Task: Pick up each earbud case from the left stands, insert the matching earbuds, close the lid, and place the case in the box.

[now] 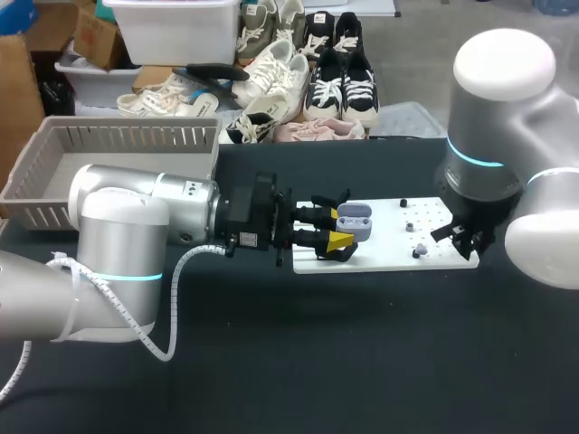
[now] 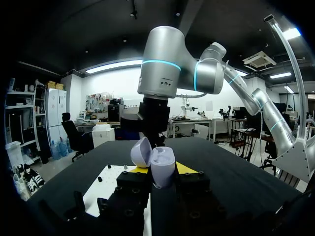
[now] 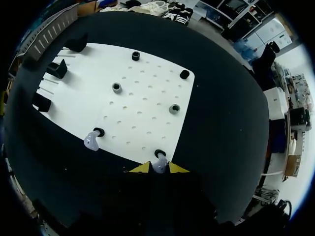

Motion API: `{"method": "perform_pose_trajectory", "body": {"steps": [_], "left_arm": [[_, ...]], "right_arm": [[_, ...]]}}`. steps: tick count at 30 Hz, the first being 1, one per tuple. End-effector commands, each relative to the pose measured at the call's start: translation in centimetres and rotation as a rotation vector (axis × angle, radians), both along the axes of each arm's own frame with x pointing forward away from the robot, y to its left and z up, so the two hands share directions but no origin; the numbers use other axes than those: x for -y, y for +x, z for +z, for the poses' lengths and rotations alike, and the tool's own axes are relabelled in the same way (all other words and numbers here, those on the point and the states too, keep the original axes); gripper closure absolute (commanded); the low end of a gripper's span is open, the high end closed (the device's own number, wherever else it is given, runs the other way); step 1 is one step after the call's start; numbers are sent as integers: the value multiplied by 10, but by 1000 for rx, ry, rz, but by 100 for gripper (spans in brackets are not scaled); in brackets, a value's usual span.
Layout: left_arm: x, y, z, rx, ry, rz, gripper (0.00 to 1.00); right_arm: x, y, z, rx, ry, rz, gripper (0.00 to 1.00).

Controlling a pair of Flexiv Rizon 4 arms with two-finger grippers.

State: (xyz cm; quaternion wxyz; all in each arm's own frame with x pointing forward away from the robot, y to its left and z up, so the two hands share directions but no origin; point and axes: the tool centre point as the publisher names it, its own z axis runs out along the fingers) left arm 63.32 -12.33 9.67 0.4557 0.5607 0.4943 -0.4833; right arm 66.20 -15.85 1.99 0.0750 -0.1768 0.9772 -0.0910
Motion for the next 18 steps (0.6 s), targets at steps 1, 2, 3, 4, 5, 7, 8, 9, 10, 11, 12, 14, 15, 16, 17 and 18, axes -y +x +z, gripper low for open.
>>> {"method": "perform_pose_trajectory", "body": {"steps": [1, 2, 3, 4, 5, 7, 8, 9, 10, 11, 12, 14, 15, 16, 17, 18], "left_arm": [[0, 0, -1, 1, -2, 1, 100], [0, 0, -1, 1, -2, 1, 100], [0, 0, -1, 1, -2, 1, 100], [0, 0, -1, 1, -2, 1, 100], [0, 0, -1, 1, -2, 1, 100], [0, 0, -1, 1, -2, 1, 100], [0, 0, -1, 1, -2, 1, 100], [0, 0, -1, 1, -2, 1, 100], [0, 0, -1, 1, -2, 1, 100], [0, 0, -1, 1, -2, 1, 100], [0, 0, -1, 1, -2, 1, 100], [0, 0, -1, 1, -2, 1, 100], [0, 0, -1, 1, -2, 1, 100], [0, 0, -1, 1, -2, 1, 100], [0, 0, -1, 1, -2, 1, 100], [0, 0, -1, 1, -2, 1, 100]], "right_arm": [[2, -2, 0, 6, -1, -3, 100], [2, -2, 0, 7, -2, -3, 100], [2, -3, 0, 10, 0, -2, 100], [2, -3, 1, 11, 0, -1, 100], [2, -3, 2, 12, -1, -1, 100], [2, -4, 4, 14, 0, 1, 100], [2, -4, 4, 15, -1, 0, 100], [2, -5, 5, 17, 12, -9, 100], [2, -5, 5, 17, 10, -9, 100], [2, -5, 6, 18, 2, -7, 100], [2, -6, 7, 19, 7, -11, 100], [2, -7, 9, 22, 2, -8, 100], [2, -8, 11, 23, 3, -7, 100], [2, -8, 12, 25, 4, -7, 100], [1, -9, 14, 29, 3, -5, 100], [1, -10, 16, 34, 4, -4, 100]]}}
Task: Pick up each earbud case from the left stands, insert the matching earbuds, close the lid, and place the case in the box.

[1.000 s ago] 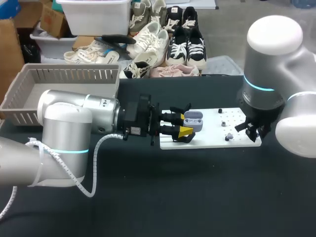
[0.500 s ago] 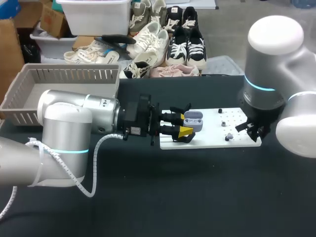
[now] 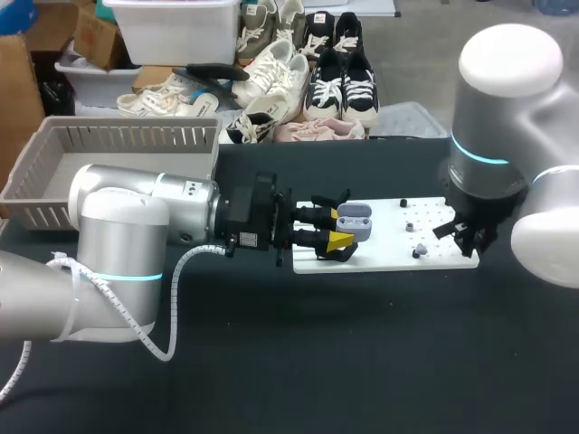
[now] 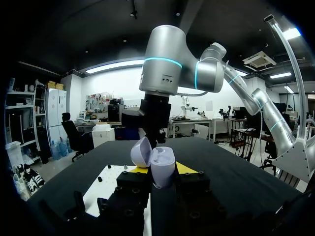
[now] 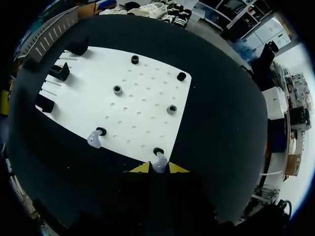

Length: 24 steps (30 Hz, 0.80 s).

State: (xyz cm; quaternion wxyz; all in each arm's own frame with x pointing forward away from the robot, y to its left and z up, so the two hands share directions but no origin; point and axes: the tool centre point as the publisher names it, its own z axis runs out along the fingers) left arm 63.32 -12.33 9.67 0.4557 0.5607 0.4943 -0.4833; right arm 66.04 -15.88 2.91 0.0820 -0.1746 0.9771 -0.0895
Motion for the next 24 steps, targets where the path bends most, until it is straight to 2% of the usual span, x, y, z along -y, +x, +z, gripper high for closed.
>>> {"method": "perform_pose_trajectory", "body": {"steps": [1, 10, 14, 16, 24], "left_arm": [[0, 0, -1, 1, -2, 1, 100], [0, 0, -1, 1, -2, 1, 100], [0, 0, -1, 1, -2, 1, 100], [0, 0, -1, 1, -2, 1, 100], [0, 0, -1, 1, -2, 1, 100]], "right_arm": [[0, -9, 9, 23, -2, 0, 100], [-6, -17, 38, 55, -4, -11, 100], [-9, -23, 46, -3, -7, -68, 100], [-12, -27, 46, -44, 32, -90, 100], [-16, -35, 51, -64, 70, -106, 100]]}}
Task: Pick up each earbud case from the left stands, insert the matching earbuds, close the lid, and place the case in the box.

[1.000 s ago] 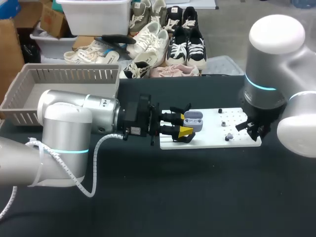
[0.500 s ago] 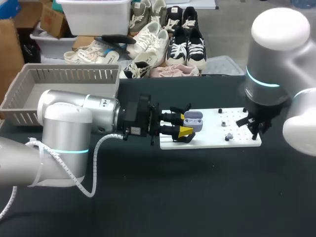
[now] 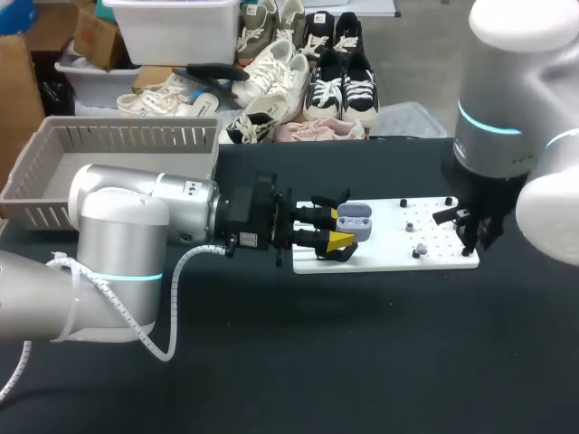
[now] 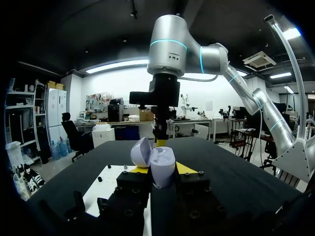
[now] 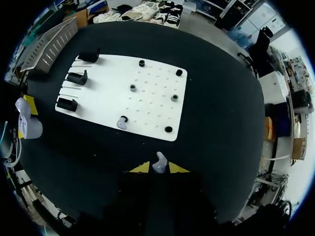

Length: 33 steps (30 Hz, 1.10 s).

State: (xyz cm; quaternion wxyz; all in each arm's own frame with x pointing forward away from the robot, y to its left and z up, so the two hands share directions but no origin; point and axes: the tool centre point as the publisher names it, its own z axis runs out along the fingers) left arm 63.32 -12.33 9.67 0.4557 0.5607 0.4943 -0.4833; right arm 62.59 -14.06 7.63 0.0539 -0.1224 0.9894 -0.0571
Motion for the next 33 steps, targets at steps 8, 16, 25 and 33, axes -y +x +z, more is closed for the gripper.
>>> {"method": "perform_pose_trajectory", "body": {"steps": [8, 16, 25, 33], "left_arm": [[0, 0, -1, 1, -2, 1, 100], [0, 0, -1, 1, -2, 1, 100], [0, 0, -1, 1, -2, 1, 100], [0, 0, -1, 1, -2, 1, 100]], "right_arm": [[2, -1, 4, -4, 6, 0, 100], [2, -1, 4, -4, 6, 0, 100], [-10, 14, 10, 73, 12, -362, 100], [3, 18, 2, 72, -23, -568, 100]]}}
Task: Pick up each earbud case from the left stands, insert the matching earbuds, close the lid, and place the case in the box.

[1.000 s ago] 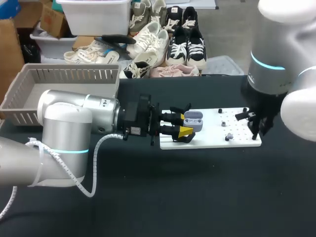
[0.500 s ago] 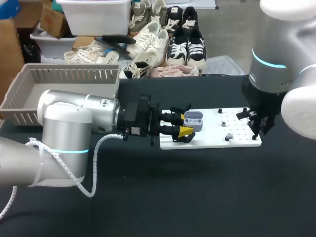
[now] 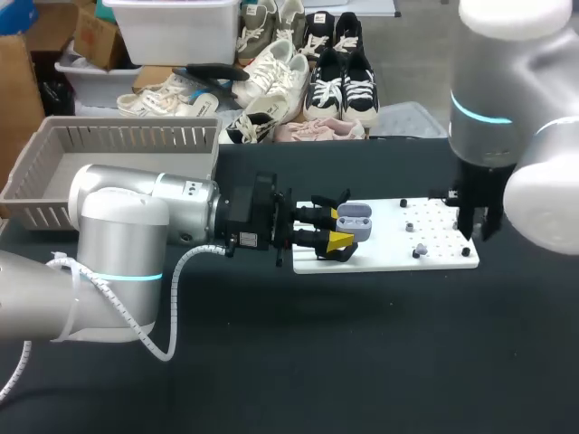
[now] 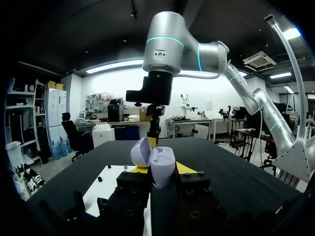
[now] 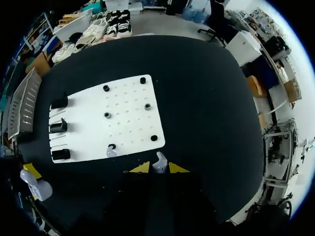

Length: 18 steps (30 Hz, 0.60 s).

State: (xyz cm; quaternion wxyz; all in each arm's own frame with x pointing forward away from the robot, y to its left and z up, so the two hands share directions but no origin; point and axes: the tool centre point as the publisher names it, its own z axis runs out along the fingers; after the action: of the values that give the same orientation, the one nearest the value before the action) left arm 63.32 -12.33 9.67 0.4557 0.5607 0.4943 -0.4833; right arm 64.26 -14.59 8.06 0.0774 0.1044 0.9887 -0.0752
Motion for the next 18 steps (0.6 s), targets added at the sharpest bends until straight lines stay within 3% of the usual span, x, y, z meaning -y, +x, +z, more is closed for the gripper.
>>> {"method": "perform_pose_trajectory", "body": {"steps": [1, 18], "left_arm": [[0, 0, -1, 1, -2, 1, 100], [0, 0, -1, 1, -2, 1, 100]], "right_arm": [[-3, 1, -2, -9, -11, -116, 100], [-4, 2, -4, -7, 11, -148, 100]]}}
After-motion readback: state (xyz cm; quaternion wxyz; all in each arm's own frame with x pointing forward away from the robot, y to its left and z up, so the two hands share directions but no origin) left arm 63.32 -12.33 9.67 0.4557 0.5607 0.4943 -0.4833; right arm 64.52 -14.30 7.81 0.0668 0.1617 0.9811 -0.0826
